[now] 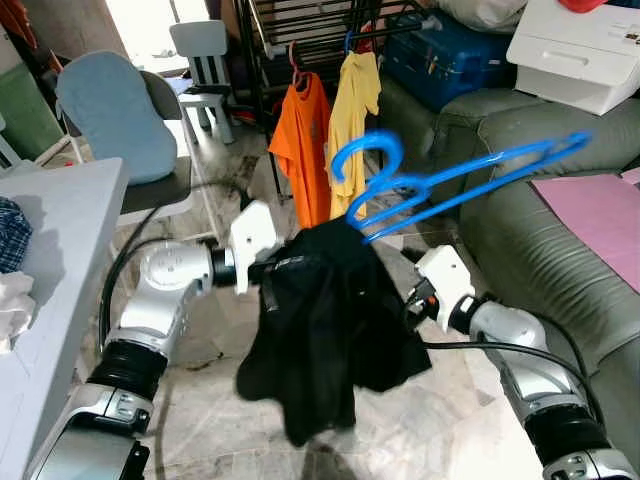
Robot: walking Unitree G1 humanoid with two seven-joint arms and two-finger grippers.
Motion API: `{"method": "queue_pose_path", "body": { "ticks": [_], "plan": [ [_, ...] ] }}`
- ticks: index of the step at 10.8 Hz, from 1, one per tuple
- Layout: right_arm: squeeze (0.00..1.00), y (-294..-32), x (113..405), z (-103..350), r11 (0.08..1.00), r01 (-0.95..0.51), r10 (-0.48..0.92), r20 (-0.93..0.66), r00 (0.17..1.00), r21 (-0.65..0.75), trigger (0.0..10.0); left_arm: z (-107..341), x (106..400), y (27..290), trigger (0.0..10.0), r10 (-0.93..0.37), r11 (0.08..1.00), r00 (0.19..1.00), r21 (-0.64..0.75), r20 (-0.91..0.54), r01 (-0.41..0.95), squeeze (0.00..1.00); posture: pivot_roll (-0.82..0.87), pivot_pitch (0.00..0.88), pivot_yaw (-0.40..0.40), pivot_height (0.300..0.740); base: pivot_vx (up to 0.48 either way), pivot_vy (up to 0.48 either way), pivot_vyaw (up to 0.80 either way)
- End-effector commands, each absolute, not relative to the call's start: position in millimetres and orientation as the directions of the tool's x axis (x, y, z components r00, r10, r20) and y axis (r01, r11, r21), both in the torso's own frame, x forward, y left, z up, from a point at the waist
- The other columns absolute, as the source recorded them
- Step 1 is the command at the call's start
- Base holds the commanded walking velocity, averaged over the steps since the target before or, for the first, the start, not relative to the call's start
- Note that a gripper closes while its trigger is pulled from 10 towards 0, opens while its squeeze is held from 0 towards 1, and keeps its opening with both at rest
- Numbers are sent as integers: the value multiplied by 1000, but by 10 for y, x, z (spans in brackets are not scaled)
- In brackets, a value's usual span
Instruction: Hang hanger
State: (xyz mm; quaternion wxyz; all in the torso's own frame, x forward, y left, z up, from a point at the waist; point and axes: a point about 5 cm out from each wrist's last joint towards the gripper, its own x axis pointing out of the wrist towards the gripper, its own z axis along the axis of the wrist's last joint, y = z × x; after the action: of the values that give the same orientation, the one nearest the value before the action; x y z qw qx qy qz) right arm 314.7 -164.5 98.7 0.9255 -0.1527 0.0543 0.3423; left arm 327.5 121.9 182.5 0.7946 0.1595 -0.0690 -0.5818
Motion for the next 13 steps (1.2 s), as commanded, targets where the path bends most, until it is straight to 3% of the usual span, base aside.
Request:
{"method": "queue_pose_path", "body": {
  "ticks": [1, 3, 4, 5, 6, 8, 11, 13],
  "plan": [
    [310, -1644, 3125, 898, 732, -648, 605, -237, 760, -209, 10000, 2077, 3287, 1248, 0, -952, 281, 306, 377, -5, 882, 0, -137, 0, 77, 740, 0, 0, 0],
    [20, -1699, 3084, 656, 802, -596, 553, -323, 768, -44, 10000, 2323, 3276, 1251, 0, -953, 300, 290, 376, 84, 877, 0, -132, 0, 73, 740, 0, 0, 0],
    [0, -1758, 3026, 499, 829, -559, 531, -369, 763, 38, 10000, 2490, 3218, 1234, 0, -956, 290, 253, 365, 147, 885, 0, -128, 0, 70, 740, 0, 0, 0],
    [0, -1855, 2976, 384, 854, -514, 499, -408, 764, 82, 8157, 2580, 3198, 1243, 0, -954, 292, 244, 355, 174, 888, 0, -126, 0, 68, 740, 0, 0, 0],
    [0, -1922, 2948, 336, 870, -483, 474, -433, 767, 97, 0, 2597, 3211, 1277, 0, -950, 306, 257, 356, 178, 883, 0, -124, 0, 67, 740, 0, 0, 0],
    [0, -2342, 2835, 312, 920, -379, 378, -466, 800, 96, 0, 2421, 3246, 1578, 0, -926, 376, 362, 310, 104, 873, 0, -136, 0, 68, 740, 0, 0, 0],
    [0, -2834, 2932, 573, 980, -200, 183, -421, 888, 4, 0, 2126, 3223, 1818, 0, -905, 415, 425, 240, 12, 878, 0, -149, 0, 73, 740, 0, 0, 0],
    [0, -3093, 3208, 1043, 996, -19, -6, -281, 960, -87, 0, 1992, 3074, 1729, 0, -937, 331, 346, 200, -44, 922, 0, -165, 0, 69, 740, 0, 0, 0]
  ]
}}
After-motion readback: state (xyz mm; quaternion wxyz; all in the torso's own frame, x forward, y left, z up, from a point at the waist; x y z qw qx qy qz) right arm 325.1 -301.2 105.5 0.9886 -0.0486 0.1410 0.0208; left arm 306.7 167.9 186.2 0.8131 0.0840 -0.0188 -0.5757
